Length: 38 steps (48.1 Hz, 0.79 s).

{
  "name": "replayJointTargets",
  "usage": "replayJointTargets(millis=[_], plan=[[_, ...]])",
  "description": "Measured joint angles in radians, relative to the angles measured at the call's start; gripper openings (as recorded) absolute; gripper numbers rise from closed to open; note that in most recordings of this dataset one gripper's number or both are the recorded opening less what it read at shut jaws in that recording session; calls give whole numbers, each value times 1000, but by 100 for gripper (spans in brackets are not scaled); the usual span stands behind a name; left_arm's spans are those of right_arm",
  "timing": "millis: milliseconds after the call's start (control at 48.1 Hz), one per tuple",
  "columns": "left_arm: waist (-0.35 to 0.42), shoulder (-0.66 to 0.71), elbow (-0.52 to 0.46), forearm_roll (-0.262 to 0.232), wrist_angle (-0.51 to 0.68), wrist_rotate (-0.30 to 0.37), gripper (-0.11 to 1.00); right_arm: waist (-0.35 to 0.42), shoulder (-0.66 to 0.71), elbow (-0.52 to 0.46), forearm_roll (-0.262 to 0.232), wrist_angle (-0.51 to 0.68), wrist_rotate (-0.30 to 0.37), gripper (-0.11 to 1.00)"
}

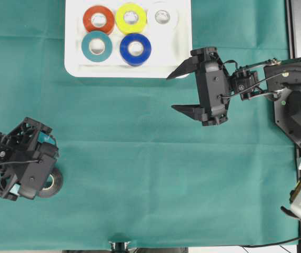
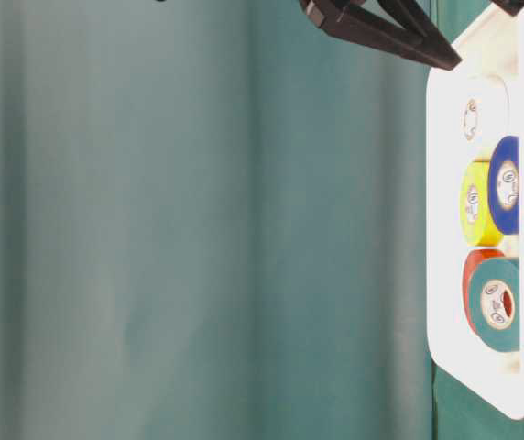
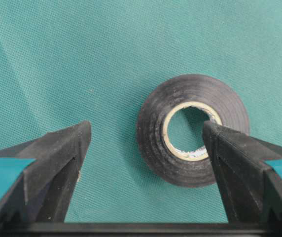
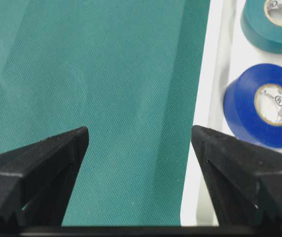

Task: Put the tape alternately from left to right into the white case.
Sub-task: 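Move the left gripper down onto the black tape roll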

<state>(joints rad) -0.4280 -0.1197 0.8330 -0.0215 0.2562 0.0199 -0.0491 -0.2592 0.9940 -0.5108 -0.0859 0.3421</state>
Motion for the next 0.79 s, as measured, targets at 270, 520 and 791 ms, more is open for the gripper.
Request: replayJointTargets(millis=[270,520,791], plan=[[0,49,0,2,-6,2,94,-2,0,0,0,-3,2,84],[0,115,0,0,-48,2,94,0,0,0,0,-3,0,84],[0,143,0,0,-60,2,93,0,0,0,0,-5,0,83]])
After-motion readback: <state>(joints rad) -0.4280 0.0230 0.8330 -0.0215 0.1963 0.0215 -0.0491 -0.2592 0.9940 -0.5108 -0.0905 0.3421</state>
